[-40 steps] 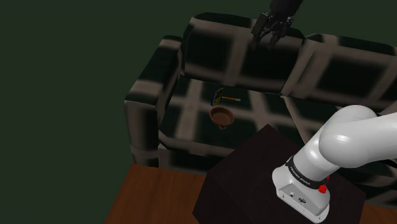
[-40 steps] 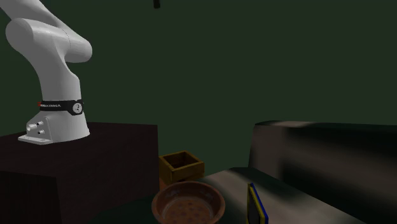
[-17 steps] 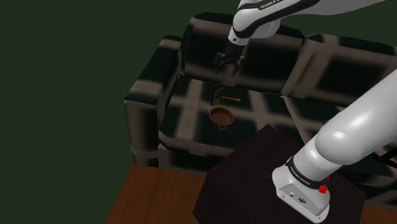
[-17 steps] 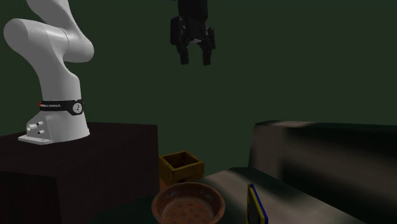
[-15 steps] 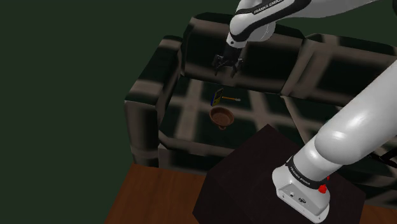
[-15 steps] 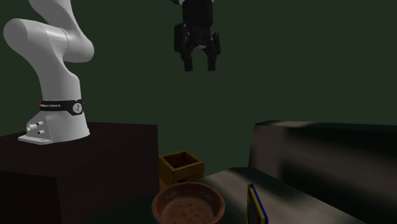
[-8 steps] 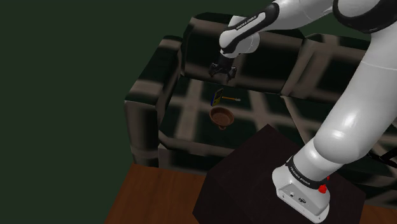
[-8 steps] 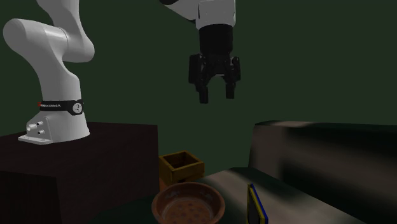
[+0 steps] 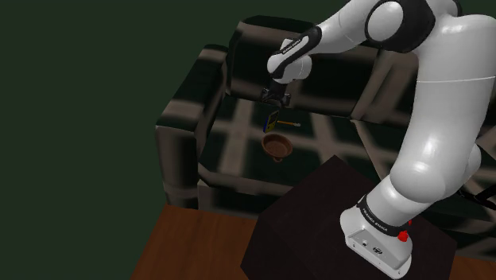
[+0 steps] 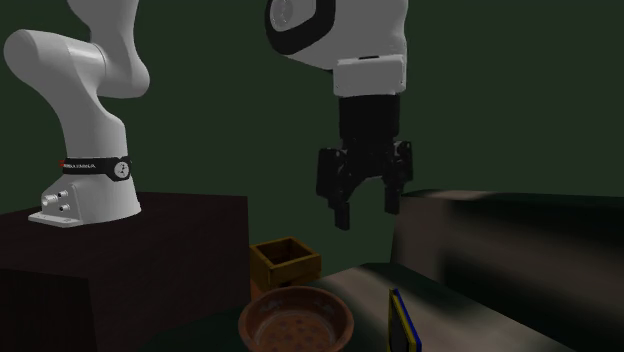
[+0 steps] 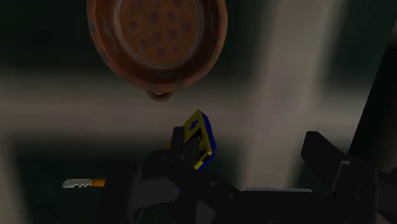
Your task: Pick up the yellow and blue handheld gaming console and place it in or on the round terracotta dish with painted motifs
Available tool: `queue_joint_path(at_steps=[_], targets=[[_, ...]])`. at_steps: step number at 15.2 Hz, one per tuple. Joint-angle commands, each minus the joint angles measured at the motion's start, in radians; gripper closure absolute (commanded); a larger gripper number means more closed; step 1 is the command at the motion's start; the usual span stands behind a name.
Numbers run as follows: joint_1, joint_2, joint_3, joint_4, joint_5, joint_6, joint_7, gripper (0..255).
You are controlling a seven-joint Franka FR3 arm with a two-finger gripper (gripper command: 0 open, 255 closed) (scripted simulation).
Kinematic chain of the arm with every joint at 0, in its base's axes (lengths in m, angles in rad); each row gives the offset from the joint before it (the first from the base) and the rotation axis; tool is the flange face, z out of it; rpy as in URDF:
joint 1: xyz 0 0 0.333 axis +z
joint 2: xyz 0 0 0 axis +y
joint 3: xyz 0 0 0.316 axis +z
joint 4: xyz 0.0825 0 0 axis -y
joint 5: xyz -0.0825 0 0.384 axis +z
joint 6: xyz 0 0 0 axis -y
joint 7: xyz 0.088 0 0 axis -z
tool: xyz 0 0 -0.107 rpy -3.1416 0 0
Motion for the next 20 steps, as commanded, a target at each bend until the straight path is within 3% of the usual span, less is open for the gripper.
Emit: queue_joint_path(at_steps=[1, 6, 13, 20], targets=[[-0.014, 0.078, -0.004, 0.071, 0.013, 0.001, 0.012, 0], [-0.046, 0.237, -0.012, 0.218, 0.039, 0.000, 0.040, 0], [-0.050, 0.319, -0.001, 0.245, 0.049, 0.055, 0.035, 0], [-0.050, 0.319, -0.001, 0.245, 0.049, 0.055, 0.035, 0]])
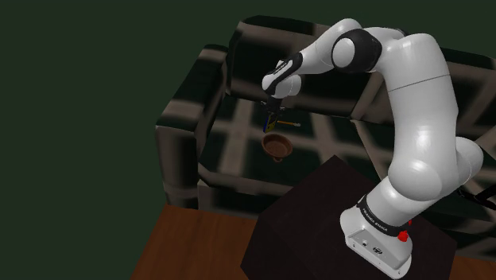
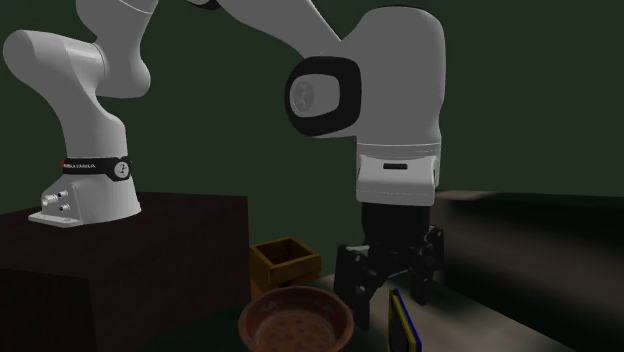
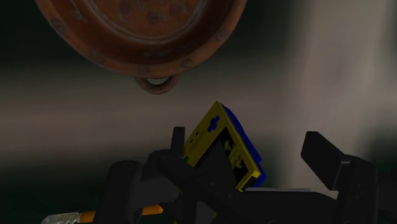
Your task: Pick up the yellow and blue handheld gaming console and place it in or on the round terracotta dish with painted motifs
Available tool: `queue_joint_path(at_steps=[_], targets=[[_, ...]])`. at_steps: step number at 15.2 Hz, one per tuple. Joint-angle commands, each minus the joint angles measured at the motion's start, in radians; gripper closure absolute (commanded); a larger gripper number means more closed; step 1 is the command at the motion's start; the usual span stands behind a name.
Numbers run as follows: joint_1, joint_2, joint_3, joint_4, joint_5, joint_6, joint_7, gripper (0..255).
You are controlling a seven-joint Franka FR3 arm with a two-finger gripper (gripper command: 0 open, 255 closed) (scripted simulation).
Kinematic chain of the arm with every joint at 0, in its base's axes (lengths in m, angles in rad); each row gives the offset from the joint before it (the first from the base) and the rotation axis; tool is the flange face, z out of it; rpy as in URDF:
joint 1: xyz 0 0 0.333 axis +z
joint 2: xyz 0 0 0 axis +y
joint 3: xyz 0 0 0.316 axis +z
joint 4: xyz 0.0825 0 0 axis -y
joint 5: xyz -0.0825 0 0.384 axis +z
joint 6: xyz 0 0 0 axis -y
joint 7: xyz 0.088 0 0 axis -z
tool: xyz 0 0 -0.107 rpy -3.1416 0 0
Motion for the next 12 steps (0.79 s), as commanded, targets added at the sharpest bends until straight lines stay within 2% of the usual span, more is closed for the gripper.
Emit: queue_joint_path(at_steps=[1, 2, 12], targets=[[0.000, 0.000, 0.000, 0.000, 0.000, 0.000, 0.000, 0], [0.000, 0.000, 0.000, 0.000, 0.000, 0.000, 0.000, 255], [0.001, -0.011, -0.001, -0.004, -0.001, -0.007, 0.001, 255]])
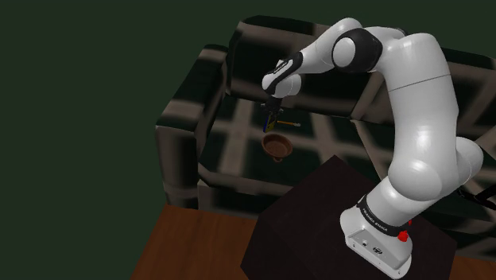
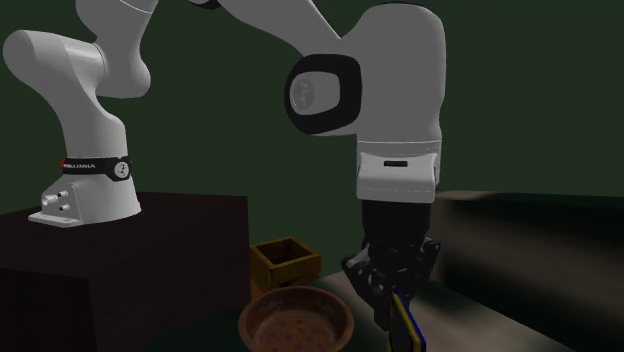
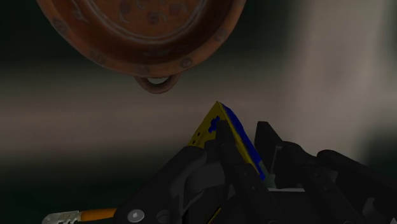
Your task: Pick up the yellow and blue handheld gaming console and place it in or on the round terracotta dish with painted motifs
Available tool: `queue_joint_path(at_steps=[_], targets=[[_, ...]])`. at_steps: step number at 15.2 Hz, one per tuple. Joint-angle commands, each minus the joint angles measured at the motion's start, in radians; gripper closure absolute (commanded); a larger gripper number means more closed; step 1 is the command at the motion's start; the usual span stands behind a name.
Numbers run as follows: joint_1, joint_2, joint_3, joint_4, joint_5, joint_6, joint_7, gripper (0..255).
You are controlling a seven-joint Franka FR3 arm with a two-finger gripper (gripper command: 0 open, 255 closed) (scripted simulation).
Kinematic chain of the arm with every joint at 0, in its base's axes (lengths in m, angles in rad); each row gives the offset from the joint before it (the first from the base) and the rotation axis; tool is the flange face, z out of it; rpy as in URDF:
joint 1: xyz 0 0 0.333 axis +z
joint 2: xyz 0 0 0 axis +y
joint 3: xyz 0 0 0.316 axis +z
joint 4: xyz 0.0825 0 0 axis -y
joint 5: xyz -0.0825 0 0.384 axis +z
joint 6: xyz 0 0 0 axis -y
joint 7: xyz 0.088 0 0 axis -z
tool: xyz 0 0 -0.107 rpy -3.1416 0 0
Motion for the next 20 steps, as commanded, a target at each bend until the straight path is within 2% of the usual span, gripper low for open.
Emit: queue_joint_path(at_steps=[1, 20], targets=[[0.001, -0.017, -0.002, -0.007, -0.002, -0.010, 0.002, 255], [0.018, -0.206, -0.028, -0.042, -0.030, -0.164, 0.027, 255]])
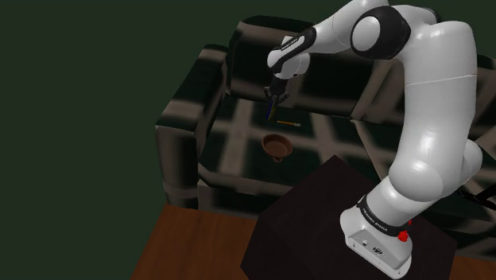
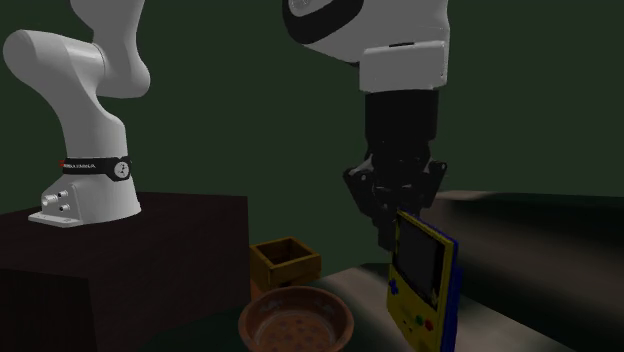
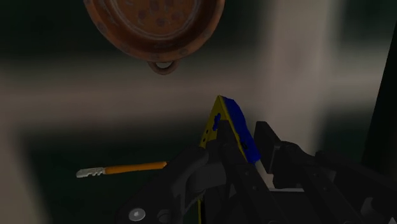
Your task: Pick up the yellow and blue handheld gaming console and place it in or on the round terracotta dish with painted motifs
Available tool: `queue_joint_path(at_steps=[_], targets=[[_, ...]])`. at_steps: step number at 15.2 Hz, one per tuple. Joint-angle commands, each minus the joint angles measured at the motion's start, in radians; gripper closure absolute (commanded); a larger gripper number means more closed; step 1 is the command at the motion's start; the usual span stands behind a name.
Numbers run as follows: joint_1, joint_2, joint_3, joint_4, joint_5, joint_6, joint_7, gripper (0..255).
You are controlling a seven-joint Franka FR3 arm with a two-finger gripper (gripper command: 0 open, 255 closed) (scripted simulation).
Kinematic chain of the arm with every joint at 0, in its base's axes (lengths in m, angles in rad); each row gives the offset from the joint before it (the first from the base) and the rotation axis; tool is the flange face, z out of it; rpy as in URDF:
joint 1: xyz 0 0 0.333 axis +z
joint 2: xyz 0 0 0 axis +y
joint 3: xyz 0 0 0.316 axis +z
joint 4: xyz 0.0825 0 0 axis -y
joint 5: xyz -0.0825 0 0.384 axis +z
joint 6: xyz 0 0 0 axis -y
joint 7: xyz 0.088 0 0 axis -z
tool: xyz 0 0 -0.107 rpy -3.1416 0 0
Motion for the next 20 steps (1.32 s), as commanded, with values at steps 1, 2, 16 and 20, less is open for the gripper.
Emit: queue_joint_path(at_steps=[1, 2, 16, 20], targets=[[0.002, -0.022, -0.003, -0.003, -0.004, -0.019, 0.003, 255], [0.002, -0.028, -0.004, -0.003, -0.005, -0.025, 0.004, 255], [0.108, -0.520, -0.003, -0.659, -0.059, 0.151, 0.114, 255], [0.106, -0.475, 0.002, -0.667, -0.043, 0.203, 0.100, 255]])
